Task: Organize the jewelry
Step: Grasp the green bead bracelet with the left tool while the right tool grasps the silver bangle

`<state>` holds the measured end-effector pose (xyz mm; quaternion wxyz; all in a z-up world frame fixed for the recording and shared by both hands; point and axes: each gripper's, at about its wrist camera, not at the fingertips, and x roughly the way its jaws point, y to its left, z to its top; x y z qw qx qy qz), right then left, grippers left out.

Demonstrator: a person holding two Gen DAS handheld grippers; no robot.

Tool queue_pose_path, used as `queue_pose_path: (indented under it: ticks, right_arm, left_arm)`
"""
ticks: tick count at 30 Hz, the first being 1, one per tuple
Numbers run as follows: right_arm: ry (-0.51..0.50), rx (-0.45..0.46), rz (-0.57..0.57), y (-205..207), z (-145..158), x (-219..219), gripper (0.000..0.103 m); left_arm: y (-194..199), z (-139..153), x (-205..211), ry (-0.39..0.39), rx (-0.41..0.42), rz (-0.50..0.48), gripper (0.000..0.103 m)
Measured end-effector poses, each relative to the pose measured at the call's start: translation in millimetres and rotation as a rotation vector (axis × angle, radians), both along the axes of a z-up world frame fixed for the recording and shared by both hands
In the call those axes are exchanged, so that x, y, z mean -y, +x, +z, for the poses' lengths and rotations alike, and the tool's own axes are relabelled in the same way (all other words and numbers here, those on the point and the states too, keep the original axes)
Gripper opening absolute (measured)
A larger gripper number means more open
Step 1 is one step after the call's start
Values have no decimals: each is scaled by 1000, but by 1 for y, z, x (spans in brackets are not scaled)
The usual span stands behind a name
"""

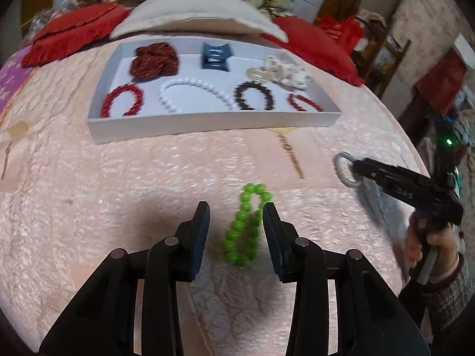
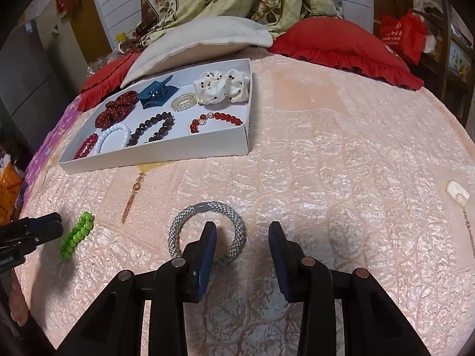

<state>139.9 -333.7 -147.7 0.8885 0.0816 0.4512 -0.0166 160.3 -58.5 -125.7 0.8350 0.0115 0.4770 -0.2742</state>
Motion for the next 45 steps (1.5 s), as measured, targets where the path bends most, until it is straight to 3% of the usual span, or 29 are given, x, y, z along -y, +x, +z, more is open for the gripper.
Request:
queue_pose_path:
  ticks: [5,12,18,26,34,36,37,38,39,45]
  right_arm:
    - [-11,5,3,-2,0,-3,35]
    - [3,9,3,-4,0,-2,35]
    - [28,17,2,-5,0,2,35]
    - [10,25,4,-5,-1,-1,35]
    - [-50,20,11,1,-3,-9,35]
    - [-76,26,32,0,-4,-18,27]
    - [-84,26,37,-1,-4,-20,14]
    - [-89,25,44,-1,-4,-23,8]
    - [-79,25,47,-1,-4,-25,7]
    - [-18,87,40,-14,19,-27,6]
  left_arm:
    - [-3,-13,12,107,14,-20,36]
    - [2,-16,-5,113,24,19,36]
    - [11,-8,-19,28,1,41,36]
    - [8,-15,-3,90,17,0,36]
    - [8,-17,19,204,73,-33,34]
    - [4,-17,19,188,66,-43,16]
    - [2,-16,19,181,54,-36,15]
    - [2,-16,19,175,49,-29,15]
    - [1,-15,18,170,48,-20,7]
    - [-11,19,-4,90,66,50,8]
